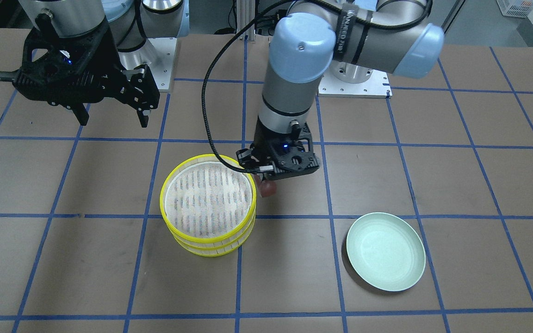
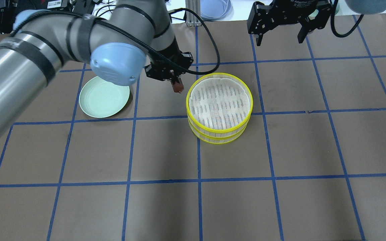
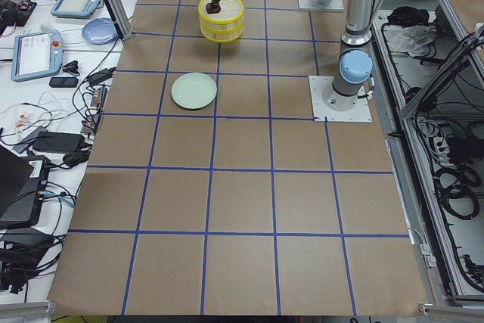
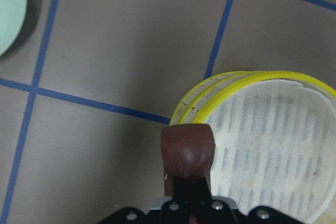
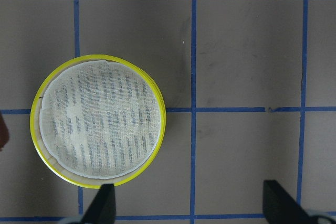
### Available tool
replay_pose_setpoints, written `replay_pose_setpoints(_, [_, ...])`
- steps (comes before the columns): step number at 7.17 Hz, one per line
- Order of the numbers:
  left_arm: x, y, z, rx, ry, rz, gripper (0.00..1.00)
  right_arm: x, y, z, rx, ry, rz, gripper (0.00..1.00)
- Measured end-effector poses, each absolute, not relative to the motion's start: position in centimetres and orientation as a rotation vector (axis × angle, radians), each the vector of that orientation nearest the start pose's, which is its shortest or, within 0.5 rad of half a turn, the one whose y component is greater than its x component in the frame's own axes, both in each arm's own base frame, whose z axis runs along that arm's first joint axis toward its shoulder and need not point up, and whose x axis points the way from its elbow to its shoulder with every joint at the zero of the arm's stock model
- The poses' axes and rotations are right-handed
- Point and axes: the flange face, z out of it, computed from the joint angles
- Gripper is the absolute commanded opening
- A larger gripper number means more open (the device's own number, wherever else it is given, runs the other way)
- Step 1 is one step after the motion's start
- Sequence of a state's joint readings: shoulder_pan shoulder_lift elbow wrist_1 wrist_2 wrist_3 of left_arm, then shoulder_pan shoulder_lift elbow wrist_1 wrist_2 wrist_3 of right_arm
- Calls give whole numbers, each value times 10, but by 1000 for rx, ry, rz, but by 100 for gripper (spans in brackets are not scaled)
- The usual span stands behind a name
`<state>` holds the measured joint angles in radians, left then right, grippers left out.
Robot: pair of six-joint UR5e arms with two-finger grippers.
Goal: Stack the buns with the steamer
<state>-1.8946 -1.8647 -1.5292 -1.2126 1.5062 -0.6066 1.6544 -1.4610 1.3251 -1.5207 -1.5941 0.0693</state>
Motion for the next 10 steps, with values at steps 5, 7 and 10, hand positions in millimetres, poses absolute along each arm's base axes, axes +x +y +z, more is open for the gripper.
replay_pose_setpoints(5, [-382,-508,309,-440,3252,-150,100,144,-528,562,67,3164,-178,100])
replay_pose_setpoints(7, [-382,-507,311,-380,3259,-162,100,151,-526,564,88,3160,-187,100])
replay_pose_setpoints(10, [-328,-530,360,-257,3253,-317,100,158,-523,558,79,3162,-174,100])
